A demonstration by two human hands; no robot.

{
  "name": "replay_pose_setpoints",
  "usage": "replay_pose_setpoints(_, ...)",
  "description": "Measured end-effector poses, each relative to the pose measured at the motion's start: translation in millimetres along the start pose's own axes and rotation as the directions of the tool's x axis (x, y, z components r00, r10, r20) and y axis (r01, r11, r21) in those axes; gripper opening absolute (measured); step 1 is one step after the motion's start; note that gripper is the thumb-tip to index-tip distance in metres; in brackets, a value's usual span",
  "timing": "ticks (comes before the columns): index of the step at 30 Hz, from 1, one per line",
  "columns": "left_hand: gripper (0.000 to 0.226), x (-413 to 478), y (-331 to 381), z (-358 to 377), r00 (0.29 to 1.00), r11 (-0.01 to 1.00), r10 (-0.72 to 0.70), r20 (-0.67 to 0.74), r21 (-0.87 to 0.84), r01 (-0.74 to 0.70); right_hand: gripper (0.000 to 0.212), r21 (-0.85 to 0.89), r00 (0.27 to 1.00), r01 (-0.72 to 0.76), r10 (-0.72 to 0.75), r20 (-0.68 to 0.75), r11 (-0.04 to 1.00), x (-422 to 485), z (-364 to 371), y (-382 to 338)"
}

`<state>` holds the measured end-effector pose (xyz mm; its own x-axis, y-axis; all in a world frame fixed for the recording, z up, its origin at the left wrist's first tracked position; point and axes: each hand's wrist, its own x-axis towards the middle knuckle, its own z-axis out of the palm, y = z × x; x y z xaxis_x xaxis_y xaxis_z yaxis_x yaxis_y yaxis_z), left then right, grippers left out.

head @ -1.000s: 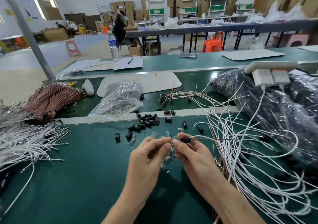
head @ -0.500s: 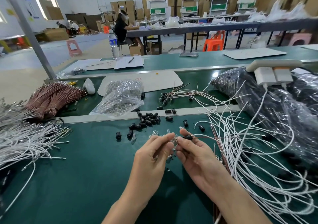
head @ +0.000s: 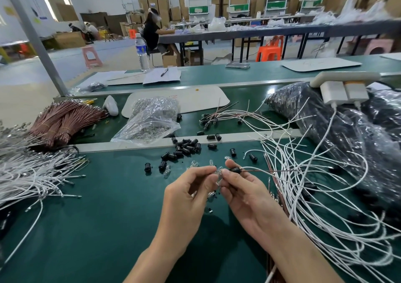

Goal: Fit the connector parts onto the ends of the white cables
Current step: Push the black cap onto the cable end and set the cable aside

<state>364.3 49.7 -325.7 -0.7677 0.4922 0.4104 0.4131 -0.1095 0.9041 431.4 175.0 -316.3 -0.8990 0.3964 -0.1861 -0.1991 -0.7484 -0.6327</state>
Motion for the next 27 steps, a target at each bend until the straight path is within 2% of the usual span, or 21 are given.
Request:
replay_pose_setpoints(6,0.014,0.1,2.6,-2.8,1.0,0.999,-0.019,-0.008,-0.027,0.019,0.035,0.013,1.0,0.002,-0.002,-0.004,1.0,-2.2,0.6,-1.4)
replay_pose_setpoints(17,0.015,-0.4,2.1,-2.3,1.0,0.999,-0.001,0.02,0.035,0.0,0.033,0.017,1.0,0.002,-0.002,-0.001,1.0,-2.2,1.3,0.4)
replay_pose_setpoints(27,0.014,-1.4,-2.8,-1.4,0.998,0.998,-0.061,-0.006,-0.015,0.061,0.026,-0.066,0.995,0.089,-0.091,-0.032,0.994,-1.1,-0.4,4.2)
